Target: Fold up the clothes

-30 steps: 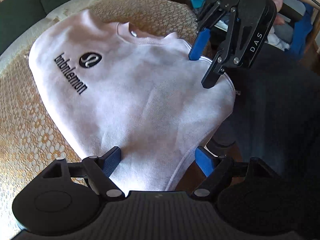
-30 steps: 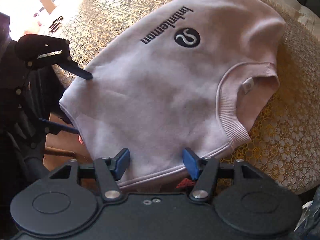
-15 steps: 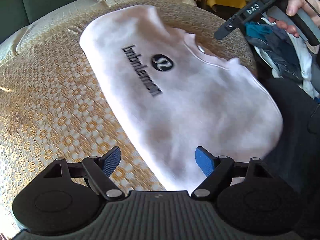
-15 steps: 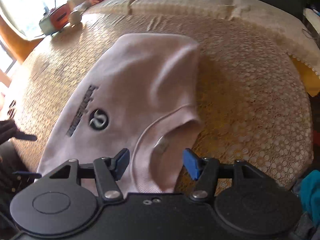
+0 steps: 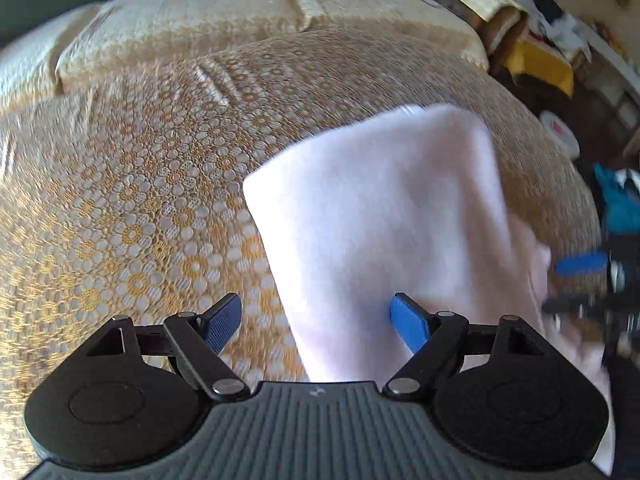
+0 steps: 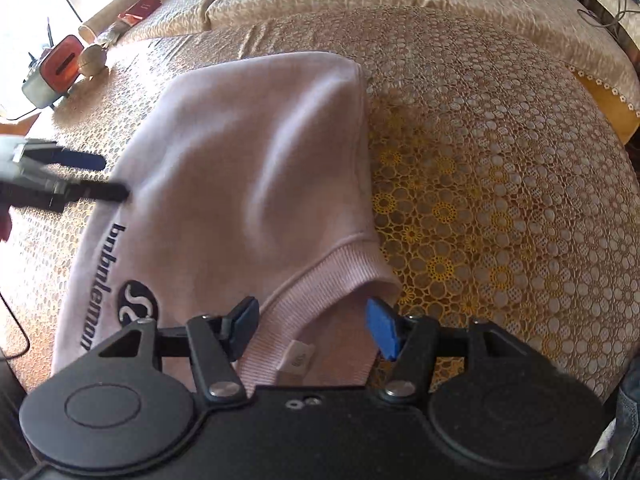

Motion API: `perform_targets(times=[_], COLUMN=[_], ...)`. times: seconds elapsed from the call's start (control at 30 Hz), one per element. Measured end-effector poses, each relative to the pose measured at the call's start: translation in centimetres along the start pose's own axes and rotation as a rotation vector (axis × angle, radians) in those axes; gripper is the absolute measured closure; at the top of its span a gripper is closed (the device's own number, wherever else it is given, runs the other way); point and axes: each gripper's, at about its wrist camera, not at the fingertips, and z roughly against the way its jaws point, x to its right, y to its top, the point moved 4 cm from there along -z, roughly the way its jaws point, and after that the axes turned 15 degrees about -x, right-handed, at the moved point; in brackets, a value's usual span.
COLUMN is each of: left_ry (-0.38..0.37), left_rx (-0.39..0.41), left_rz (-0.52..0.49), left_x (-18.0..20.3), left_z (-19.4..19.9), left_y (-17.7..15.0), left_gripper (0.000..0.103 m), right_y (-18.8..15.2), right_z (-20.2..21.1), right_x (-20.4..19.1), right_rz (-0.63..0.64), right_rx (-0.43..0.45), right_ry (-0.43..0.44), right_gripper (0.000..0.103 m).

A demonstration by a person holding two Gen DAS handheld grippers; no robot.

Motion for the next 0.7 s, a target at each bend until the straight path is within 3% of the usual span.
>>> perform_targets(times=[0.3, 0.33, 0.43, 0.47, 0.57, 0.7], left_ry=[-0.224, -0.246, -0.303, -0.301, -0.259, -0.184], left_rx=[-0.066, -0.066, -0.058, -0.051, -0.027, 0.020], left_rz=[0.174, 0.182, 0.203, 0.197, 0.174, 0.153], left_x=[-2.6, -2.6, -2.5, -2.3, -1.4, -0.3], left_z=[-2.6, -2.7, -2.9, -2.8, -2.5, -1.9], left_y=[1.6, 1.6, 1.5, 1.5, 1.4, 0.8], left_gripper=[0.021, 0.024, 0.047, 0.056, 0.069, 0.074], right_y=[1.2, 1.4, 1.8, 1.9, 1.7, 1.4], right_z=[-1.7, -2.1, -2.5, -2.5, -2.3, -1.7], right_x=[0.6, 0.6, 0.5, 0.4, 0.1, -0.5], right_rz=[-0.023, -0.025, -0.022, -0.016, -0.011, -0.025], right_rx=[0.034, 0.023, 0.024, 0.024, 0.028, 0.059], right_ry=[0.071, 0.078, 0.092, 0.088, 0.070, 0.011], right_gripper=[0.000, 0.000, 0.000, 0.000, 0.000, 0.000])
